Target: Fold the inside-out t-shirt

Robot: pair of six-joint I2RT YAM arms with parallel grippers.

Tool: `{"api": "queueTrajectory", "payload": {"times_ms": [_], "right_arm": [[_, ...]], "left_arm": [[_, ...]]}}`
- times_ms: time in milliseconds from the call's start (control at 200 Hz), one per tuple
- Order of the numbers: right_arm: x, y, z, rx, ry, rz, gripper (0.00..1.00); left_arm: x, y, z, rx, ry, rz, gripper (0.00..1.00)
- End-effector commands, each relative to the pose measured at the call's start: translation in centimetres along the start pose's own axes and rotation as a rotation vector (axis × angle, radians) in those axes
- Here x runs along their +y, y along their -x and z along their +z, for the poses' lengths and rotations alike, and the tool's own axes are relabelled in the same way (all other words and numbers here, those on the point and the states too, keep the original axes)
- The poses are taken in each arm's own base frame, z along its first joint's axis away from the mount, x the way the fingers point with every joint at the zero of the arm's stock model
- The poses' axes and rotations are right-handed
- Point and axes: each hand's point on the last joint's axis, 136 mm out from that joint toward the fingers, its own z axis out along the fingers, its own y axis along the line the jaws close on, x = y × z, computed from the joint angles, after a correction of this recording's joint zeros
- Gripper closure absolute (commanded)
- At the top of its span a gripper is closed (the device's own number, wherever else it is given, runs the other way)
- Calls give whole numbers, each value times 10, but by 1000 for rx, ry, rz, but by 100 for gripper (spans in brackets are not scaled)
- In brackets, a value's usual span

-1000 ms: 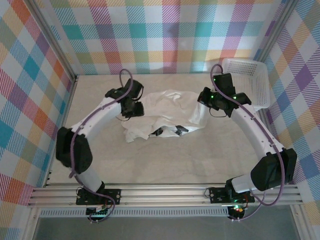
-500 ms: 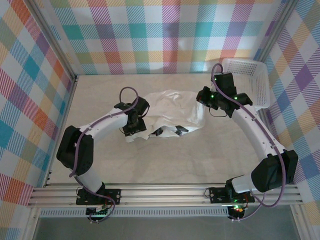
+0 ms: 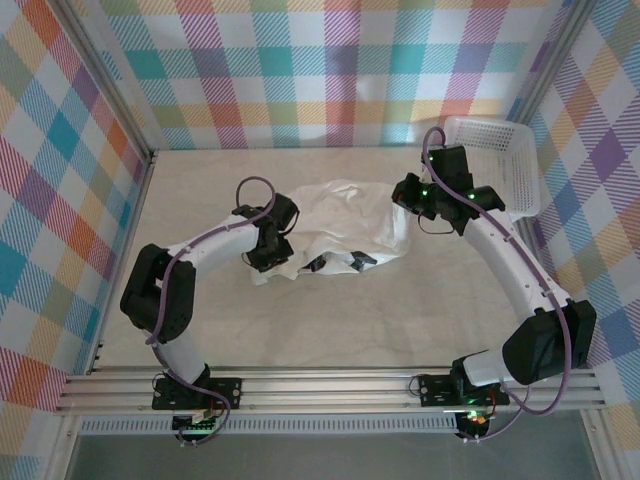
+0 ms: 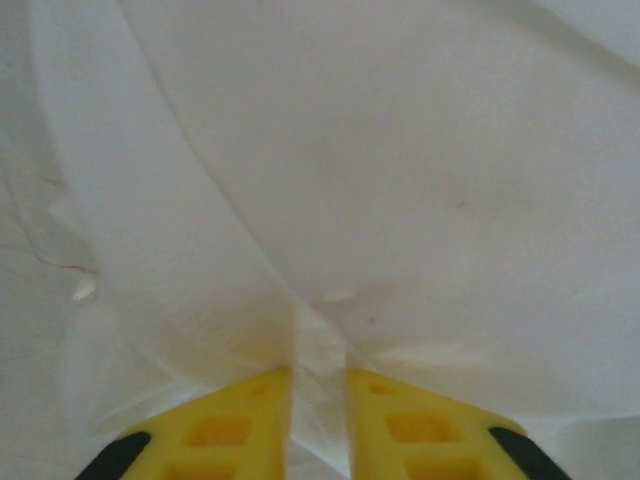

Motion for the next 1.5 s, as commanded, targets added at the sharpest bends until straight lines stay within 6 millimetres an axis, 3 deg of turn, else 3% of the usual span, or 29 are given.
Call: {"api": "queueTrajectory", "payload": {"times_ms": [0, 235, 310, 340, 400, 435, 615, 785, 930, 1085, 1260, 1495], "right_arm": [[21, 10, -23, -50, 59, -33, 100], [46, 35, -65, -175, 123, -53, 100], [46, 39, -70, -211, 123, -52, 100], [45, 39, -69, -212, 123, -47, 100], [45, 37, -66, -201, 131, -36, 100], [45, 35, -64, -189, 137, -27, 100], [46, 29, -58, -159, 153, -5, 100], [43, 27, -60, -162, 136, -23, 100], [41, 24, -59, -148, 132, -25, 100], [42, 22, -57, -141, 135, -24, 100], [42, 22, -59, -144, 137, -24, 100], [44, 22, -59, -142, 138, -26, 100]], "left_arm": [[23, 6, -20, -31, 29, -41, 98], [15, 37, -71, -150, -82, 3, 100], [15, 43, -80, -179, -96, -7, 100], [13, 40, -77, -156, -103, -22, 99], [3, 30, -68, -80, -134, -54, 79], [-2, 23, -59, -30, -145, -78, 73], [-1, 12, -21, 60, -66, -225, 68], [18, 12, -4, 43, 65, -319, 57], [14, 10, 9, 53, 33, -344, 46], [15, 10, 12, 57, 35, -340, 46], [30, 1, 12, 93, 74, -326, 66], [31, -9, -2, 120, 8, -301, 70]]}}
